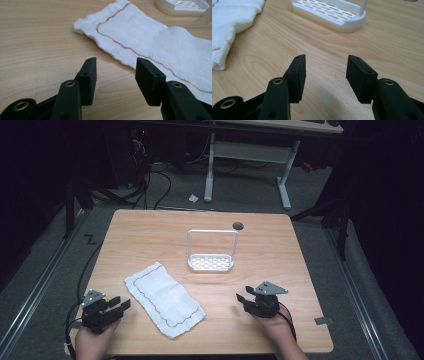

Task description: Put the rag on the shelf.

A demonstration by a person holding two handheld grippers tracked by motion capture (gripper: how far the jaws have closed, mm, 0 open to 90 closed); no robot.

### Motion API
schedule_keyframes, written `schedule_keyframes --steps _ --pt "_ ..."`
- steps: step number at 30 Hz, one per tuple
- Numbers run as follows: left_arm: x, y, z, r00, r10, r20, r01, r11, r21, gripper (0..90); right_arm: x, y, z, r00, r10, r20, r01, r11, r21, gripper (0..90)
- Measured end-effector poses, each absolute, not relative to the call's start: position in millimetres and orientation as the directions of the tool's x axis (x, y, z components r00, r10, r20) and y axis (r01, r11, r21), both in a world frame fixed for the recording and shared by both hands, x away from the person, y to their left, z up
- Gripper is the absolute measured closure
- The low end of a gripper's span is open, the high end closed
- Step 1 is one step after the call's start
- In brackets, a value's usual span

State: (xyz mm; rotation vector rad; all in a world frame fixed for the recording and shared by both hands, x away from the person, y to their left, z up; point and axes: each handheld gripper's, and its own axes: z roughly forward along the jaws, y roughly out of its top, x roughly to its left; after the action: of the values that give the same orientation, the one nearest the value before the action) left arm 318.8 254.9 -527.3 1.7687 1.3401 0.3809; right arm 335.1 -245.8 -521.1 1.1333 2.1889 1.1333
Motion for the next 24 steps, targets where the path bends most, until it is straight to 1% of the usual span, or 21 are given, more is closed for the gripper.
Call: schedule_keyframes --steps 2,5,8,12,14,15,17,18,19,20,21,22,24 --pt "318 254 -528 0.383 0.888 -0.254 0.630 -0.050 0.775 51.1 335 -244 -522 -0.581 0.813 -0.018 0.467 0.352 0.812 50.1" --pt "318 254 -528 0.388 0.890 -0.241 0.623 -0.060 0.780 50.0 332 -242 -522 -0.586 0.810 -0.016 0.464 0.351 0.813 50.2" --pt "319 257 -533 0.390 0.884 -0.260 0.637 -0.055 0.769 49.4 331 -241 -522 -0.591 0.807 -0.019 0.457 0.353 0.817 50.4" --pt "318 255 -534 0.392 0.891 -0.228 0.633 -0.082 0.769 50.4 333 -238 -522 -0.590 0.807 -0.016 0.456 0.350 0.818 51.3" --pt "320 251 -532 0.425 0.878 -0.220 0.620 -0.106 0.777 50.9 332 -237 -522 -0.588 0.808 -0.033 0.444 0.356 0.822 51.7" --pt "322 246 -530 0.435 0.874 -0.217 0.623 -0.119 0.773 52.6 332 -236 -522 -0.587 0.809 -0.035 0.442 0.357 0.823 51.9" --pt "324 234 -524 0.463 0.853 -0.242 0.626 -0.121 0.771 56.2 331 -235 -522 -0.587 0.809 -0.033 0.442 0.354 0.824 52.4" --pt "323 224 -521 0.487 0.843 -0.228 0.613 -0.144 0.777 59.5 331 -234 -522 -0.591 0.806 -0.031 0.441 0.355 0.824 53.3" --pt "322 214 -518 0.504 0.837 -0.214 0.610 -0.170 0.774 64.5 331 -234 -522 -0.594 0.804 -0.032 0.442 0.359 0.822 54.9" --pt "323 204 -517 0.526 0.823 -0.214 0.612 -0.191 0.768 71.9 330 -233 -522 -0.599 0.800 -0.026 0.446 0.361 0.819 60.7" --pt "323 193 -516 0.545 0.816 -0.196 0.609 -0.223 0.761 84.1 330 -233 -521 -0.608 0.794 -0.014 0.454 0.361 0.815 68.5" --pt "325 182 -516 0.555 0.811 -0.187 0.610 -0.244 0.754 90.0 330 -233 -520 -0.613 0.790 -0.005 0.461 0.363 0.810 77.4" --pt "327 167 -517 0.577 0.788 -0.213 0.615 -0.248 0.749 90.0 329 -231 -518 -0.624 0.782 -0.006 0.456 0.370 0.810 88.6"
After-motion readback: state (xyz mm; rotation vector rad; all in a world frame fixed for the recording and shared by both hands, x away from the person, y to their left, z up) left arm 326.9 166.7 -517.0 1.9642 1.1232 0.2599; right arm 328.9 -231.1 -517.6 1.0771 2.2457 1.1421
